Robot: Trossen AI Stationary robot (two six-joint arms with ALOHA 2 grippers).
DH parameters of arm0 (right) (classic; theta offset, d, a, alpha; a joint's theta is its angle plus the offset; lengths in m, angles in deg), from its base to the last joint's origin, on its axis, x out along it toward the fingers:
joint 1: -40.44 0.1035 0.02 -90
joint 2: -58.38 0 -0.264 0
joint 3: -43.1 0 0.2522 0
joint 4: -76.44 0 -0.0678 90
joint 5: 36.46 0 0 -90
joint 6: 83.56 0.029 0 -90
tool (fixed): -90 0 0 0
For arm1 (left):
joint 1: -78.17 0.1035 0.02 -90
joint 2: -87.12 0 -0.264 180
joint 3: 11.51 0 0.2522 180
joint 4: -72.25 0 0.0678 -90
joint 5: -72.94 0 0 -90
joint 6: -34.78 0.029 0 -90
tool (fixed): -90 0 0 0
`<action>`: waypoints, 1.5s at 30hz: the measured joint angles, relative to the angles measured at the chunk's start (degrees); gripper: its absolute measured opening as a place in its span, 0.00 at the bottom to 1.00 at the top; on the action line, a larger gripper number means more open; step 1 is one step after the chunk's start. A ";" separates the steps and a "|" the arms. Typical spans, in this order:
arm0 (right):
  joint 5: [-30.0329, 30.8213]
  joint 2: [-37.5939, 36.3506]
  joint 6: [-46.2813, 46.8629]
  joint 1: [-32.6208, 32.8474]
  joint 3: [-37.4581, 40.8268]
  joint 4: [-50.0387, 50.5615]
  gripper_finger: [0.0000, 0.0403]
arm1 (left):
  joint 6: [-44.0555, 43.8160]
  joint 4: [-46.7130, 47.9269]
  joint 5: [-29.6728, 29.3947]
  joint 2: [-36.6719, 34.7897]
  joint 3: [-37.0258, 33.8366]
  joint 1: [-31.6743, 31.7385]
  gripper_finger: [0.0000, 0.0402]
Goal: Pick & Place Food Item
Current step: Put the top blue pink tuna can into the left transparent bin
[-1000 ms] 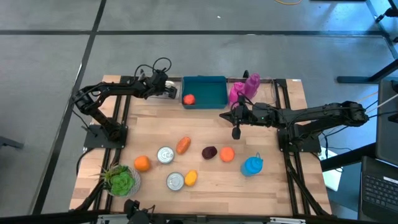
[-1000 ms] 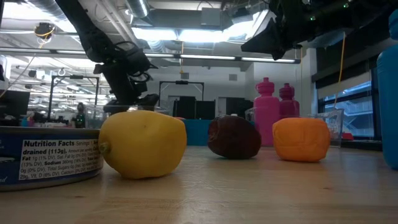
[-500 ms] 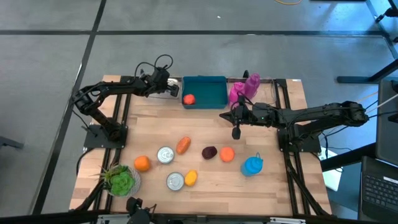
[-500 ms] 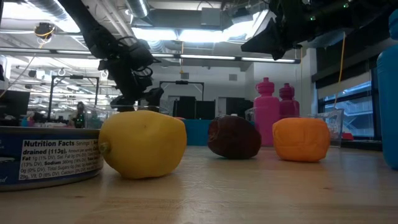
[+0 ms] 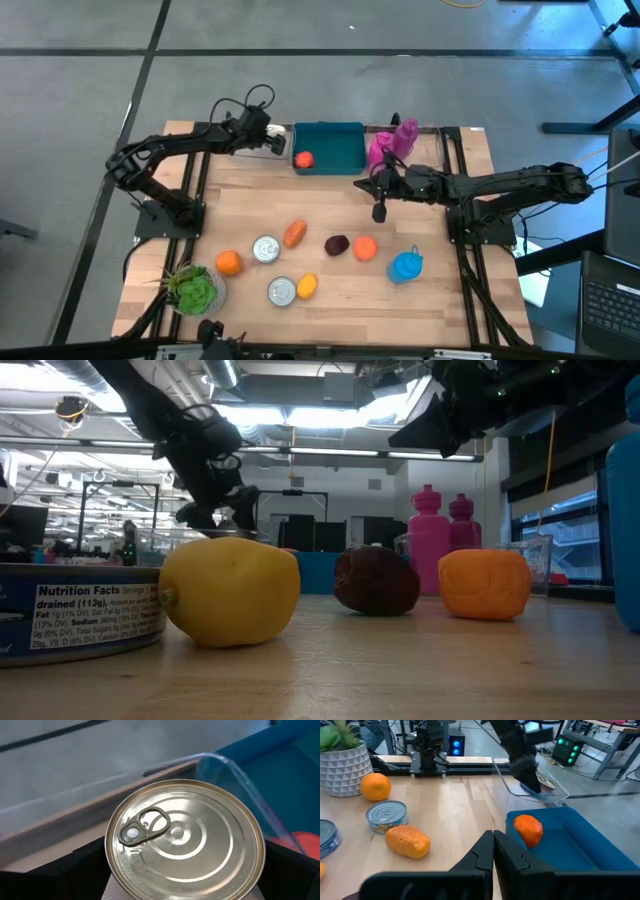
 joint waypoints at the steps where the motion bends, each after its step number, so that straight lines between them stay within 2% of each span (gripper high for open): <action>1: 0.00 0.02 0.00 -0.32 0.00 -0.05 0.03 | 0.11 0.64 -0.02 -0.64 0.00 0.00 1.00; 6: -1.74 1.67 -0.64 -3.18 0.00 -4.62 0.01 | 1.57 3.11 -0.20 -2.22 0.00 0.02 1.00; 9: -6.32 5.07 -1.07 -7.01 -0.75 -9.75 0.01 | 4.08 3.41 -0.18 -2.27 0.00 0.00 1.00; 11: -9.66 8.38 -1.07 -9.88 -3.03 -9.80 0.01 | 5.84 3.16 -0.73 -2.27 0.00 0.00 1.00; 18: -24.61 24.57 -1.67 -18.43 -18.65 -6.33 0.00 | 7.33 2.36 0.39 -2.27 0.00 0.02 1.00; 29: -40.53 45.76 1.50 -26.08 -46.09 3.18 0.00 | 10.40 2.36 2.21 -2.27 0.00 0.02 1.00; 36: -44.16 55.76 1.53 -27.17 -60.29 12.12 0.00 | 11.46 2.08 3.48 -2.23 0.00 0.02 1.00; 45: -44.01 60.12 4.73 -28.76 -65.61 13.28 0.00 | 15.33 -1.47 9.19 -2.21 0.00 0.01 1.00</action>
